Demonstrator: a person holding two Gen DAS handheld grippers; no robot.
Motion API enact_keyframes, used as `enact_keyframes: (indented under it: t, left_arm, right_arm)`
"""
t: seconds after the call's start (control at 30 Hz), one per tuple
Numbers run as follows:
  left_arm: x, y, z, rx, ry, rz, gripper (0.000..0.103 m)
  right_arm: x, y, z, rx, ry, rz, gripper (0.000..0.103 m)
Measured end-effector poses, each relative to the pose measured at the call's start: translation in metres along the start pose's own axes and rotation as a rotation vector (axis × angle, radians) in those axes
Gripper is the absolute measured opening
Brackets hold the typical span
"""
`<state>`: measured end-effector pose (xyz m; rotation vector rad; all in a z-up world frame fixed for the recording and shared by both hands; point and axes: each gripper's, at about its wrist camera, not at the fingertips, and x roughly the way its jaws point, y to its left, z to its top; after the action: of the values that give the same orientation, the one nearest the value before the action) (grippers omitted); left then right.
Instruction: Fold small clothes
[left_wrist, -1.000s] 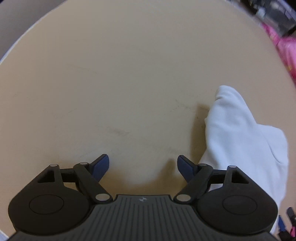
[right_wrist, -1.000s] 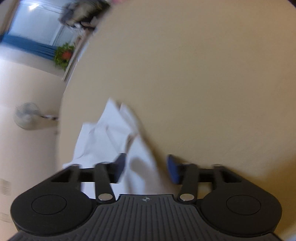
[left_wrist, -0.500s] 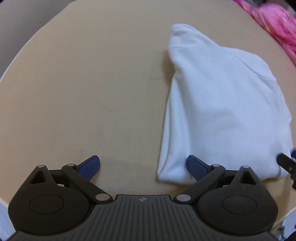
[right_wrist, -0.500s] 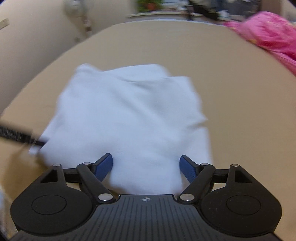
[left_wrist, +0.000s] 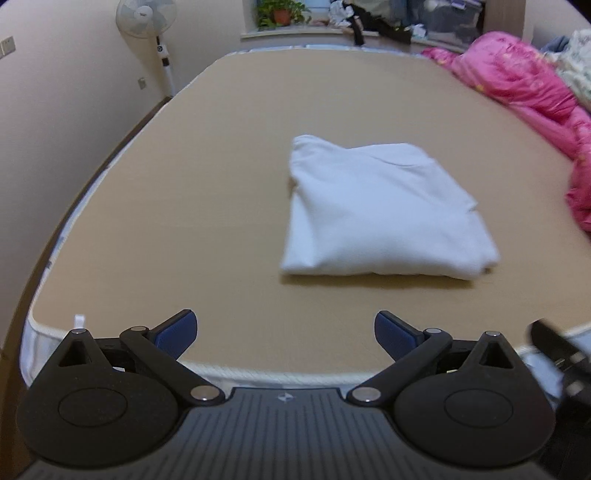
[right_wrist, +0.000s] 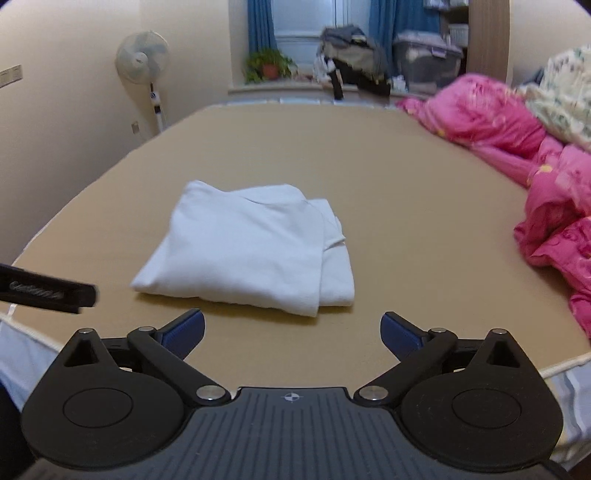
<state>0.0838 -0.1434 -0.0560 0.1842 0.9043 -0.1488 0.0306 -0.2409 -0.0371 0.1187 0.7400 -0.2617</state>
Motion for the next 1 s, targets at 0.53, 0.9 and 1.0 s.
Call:
enact_keyframes:
  t: [0.53, 0.9, 1.0]
  left_arm:
    - [-0.050, -0.001, -0.025, 0.027, -0.051, 0.044, 0.102]
    - [-0.055, -0.002, -0.030, 0.048, -0.053, 0.058, 0.102]
    - [-0.055, -0.002, -0.030, 0.052, -0.054, 0.058, 0.102]
  right_arm:
    - [-0.025, 0.000, -0.016, -0.001, 0.018, -0.022, 0.101]
    - [-0.028, 0.006, -0.018, -0.020, 0.019, -0.015, 0.101]
    - [-0.027, 0.006, -0.017, -0.020, 0.020, -0.014, 0.101]
